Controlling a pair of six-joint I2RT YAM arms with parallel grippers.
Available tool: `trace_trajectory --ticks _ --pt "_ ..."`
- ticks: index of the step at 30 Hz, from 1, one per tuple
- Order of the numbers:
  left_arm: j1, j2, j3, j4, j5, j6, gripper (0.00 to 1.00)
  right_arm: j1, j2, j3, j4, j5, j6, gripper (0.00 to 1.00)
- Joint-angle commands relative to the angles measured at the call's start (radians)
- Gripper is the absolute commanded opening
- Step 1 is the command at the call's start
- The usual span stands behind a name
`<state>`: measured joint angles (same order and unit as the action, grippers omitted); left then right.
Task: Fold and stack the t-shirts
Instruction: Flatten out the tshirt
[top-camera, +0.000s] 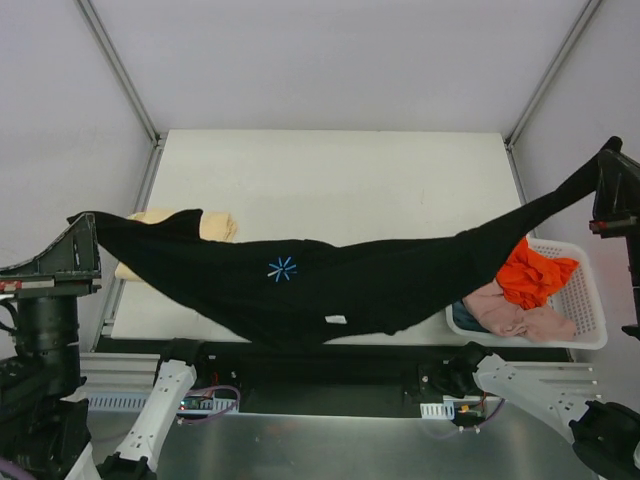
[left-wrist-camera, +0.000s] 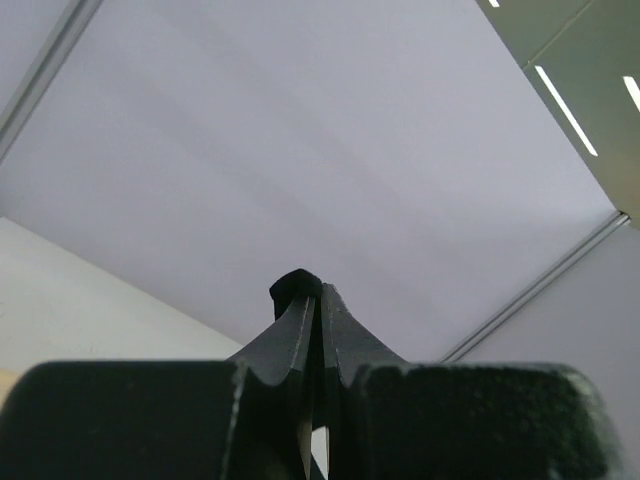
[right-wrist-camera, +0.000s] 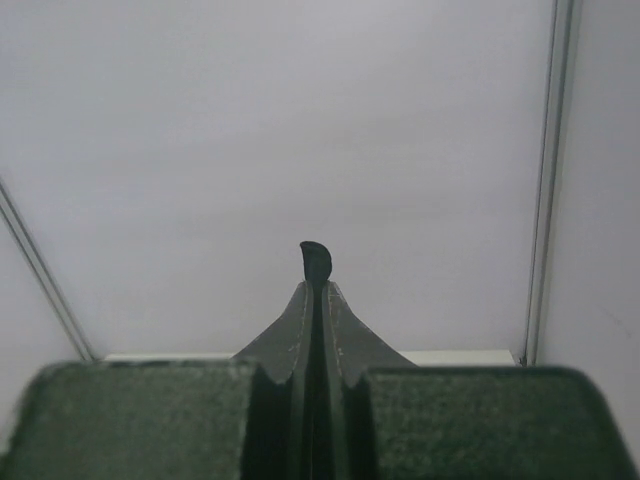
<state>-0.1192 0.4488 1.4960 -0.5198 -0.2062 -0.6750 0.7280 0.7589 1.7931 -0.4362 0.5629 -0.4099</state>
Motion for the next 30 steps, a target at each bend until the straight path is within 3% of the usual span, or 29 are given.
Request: trace_trajectory --ticks 1,6,12,17,19,21,23,26,30 --pt "-0.005 0.019 0.018 0.015 -0.064 0.037 0.0 -0.002 0.019 -0.006 -0.026 0.003 -0.001 0.01" --pt "-0.007 0.187 0.041 0.009 -0.11 0.064 0.0 -0.002 0.112 -0.006 0.003 0.089 -0.087 0.01" --pt "-0.005 0.549 0.214 0.015 -0.094 0.117 0.0 -0.045 0.367 0.038 0.184 0.215 -0.306 0.01" --pt "0.006 0.898 0.553 0.018 -0.069 0.215 0.0 -0.24 0.687 0.308 0.169 0.083 -0.285 0.01" --pt "0.01 1.029 0.759 0.006 -0.035 0.232 0.0 -0.265 0.838 0.573 0.131 0.046 -0.29 0.01" --pt "0.01 1.096 0.893 -0.011 -0.015 0.239 0.0 -0.272 0.898 0.69 0.177 0.025 -0.316 0.01" --pt "0.012 1.134 1.024 -0.008 -0.036 0.244 0.0 -0.277 0.878 0.658 0.262 0.002 -0.323 0.0" --pt "0.012 1.087 1.009 0.009 -0.045 0.272 0.0 -0.289 0.775 0.522 0.306 -0.046 -0.284 0.01" --pt "0.012 0.914 0.69 0.055 -0.088 0.291 0.0 -0.291 0.589 0.263 0.272 -0.038 -0.232 0.01"
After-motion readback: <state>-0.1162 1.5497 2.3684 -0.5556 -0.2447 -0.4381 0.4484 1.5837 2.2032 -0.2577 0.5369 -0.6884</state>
